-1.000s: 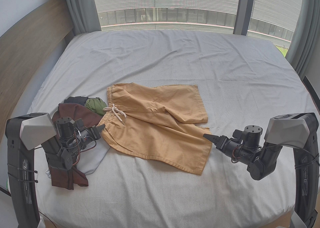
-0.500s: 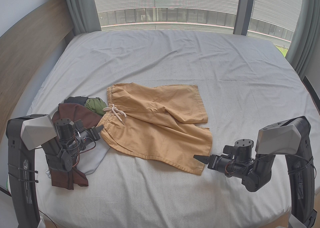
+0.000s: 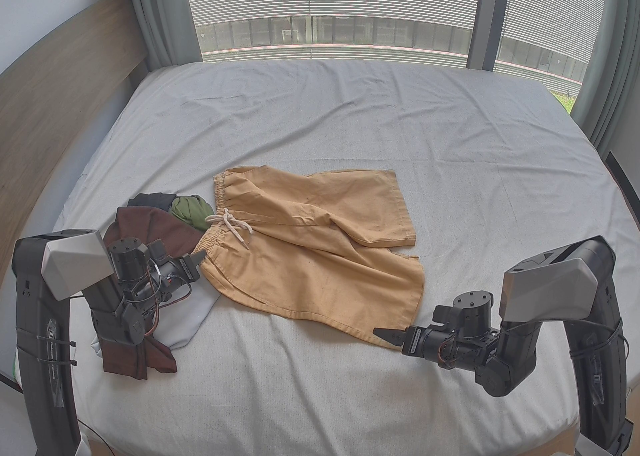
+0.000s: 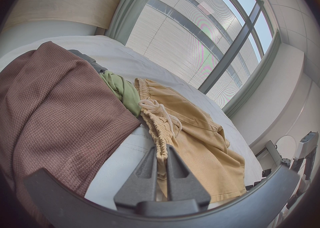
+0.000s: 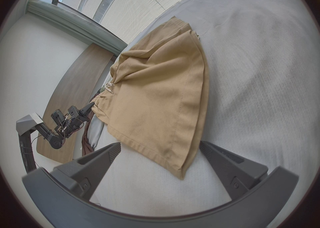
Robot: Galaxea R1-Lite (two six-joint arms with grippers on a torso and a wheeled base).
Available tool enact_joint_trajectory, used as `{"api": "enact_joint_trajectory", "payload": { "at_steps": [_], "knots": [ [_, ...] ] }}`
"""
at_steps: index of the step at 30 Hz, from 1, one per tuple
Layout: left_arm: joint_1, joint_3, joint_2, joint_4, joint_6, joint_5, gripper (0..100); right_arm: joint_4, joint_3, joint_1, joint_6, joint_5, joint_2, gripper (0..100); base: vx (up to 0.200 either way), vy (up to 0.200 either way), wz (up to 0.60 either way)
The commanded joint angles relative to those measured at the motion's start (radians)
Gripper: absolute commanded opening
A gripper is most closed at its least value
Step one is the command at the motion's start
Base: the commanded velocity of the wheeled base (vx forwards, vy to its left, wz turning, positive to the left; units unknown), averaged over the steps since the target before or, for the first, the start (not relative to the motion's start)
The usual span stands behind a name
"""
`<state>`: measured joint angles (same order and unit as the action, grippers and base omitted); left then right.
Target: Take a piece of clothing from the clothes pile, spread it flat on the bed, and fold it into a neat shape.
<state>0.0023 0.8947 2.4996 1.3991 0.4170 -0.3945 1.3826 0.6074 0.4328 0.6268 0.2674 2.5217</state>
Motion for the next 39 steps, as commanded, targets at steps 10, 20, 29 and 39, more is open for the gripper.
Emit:
{"api": "enact_joint_trajectory", "payload": {
  "at_steps": [10, 20, 29, 39],
  "knots": [
    [-0.001, 0.0, 0.002, 0.004, 0.0, 0.005, 0, -0.004, -0.011, 0.017, 0.027, -0.001, -0.006, 0, 0.0, 0.0, 0.0],
    [0.005, -0.102, -0.039, 0.047, 0.019, -0.007, 0, -0.043, -0.078, -0.019, 0.024, -0.027, -0.106, 0, 0.0, 0.0, 0.0],
    [0.005, -0.312, -0.197, 0.027, 0.016, -0.052, 0, -0.148, -0.14, -0.035, 0.022, -0.008, -0.228, 0, 0.0, 0.0, 0.0],
    [0.064, -0.481, -0.226, 0.027, -0.096, -0.055, 0, -0.171, -0.186, -0.034, 0.016, -0.008, -0.235, 0, 0.0, 0.0, 0.0]
  ]
}}
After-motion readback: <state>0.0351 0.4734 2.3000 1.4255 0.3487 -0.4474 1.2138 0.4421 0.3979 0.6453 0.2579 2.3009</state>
